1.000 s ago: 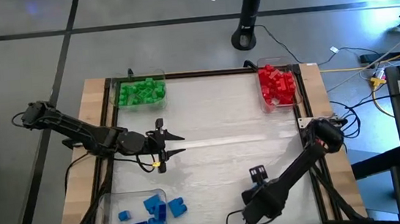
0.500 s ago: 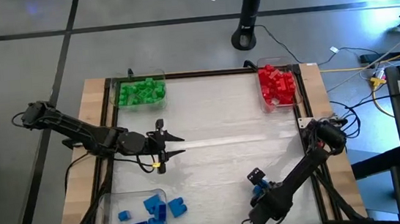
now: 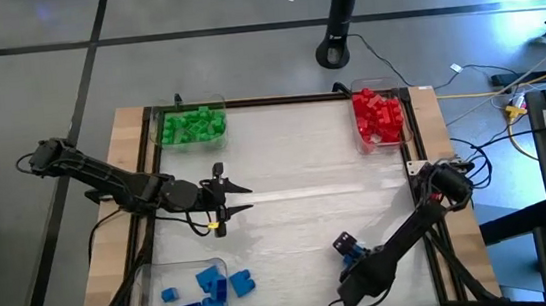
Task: Sort blocks
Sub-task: Put the blue game piece into the bottom transparent bin
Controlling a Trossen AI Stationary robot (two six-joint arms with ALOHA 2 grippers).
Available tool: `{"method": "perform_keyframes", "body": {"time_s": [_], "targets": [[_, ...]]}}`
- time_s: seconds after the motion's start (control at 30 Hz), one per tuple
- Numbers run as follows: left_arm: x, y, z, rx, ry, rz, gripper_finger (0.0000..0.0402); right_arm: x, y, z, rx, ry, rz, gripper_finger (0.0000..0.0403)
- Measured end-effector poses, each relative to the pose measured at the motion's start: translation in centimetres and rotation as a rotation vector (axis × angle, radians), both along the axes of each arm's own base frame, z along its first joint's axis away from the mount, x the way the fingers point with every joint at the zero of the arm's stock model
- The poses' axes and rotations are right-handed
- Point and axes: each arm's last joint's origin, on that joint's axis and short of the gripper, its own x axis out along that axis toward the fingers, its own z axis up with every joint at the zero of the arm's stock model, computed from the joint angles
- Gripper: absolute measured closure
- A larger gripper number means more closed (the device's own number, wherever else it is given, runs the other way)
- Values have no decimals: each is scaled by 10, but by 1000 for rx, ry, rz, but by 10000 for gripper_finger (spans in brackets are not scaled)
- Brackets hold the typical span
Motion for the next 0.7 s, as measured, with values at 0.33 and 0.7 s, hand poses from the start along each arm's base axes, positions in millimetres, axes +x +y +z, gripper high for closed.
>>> {"method": "perform_keyframes", "body": {"time_s": [0.33,0.7], "targets": [[0,0,0,0,0,0,237,0,0,0,-19,-21,-6,133],[0,0,1,-4,-6,1,237,12,3,24,-58,-100,-200,109]]}}
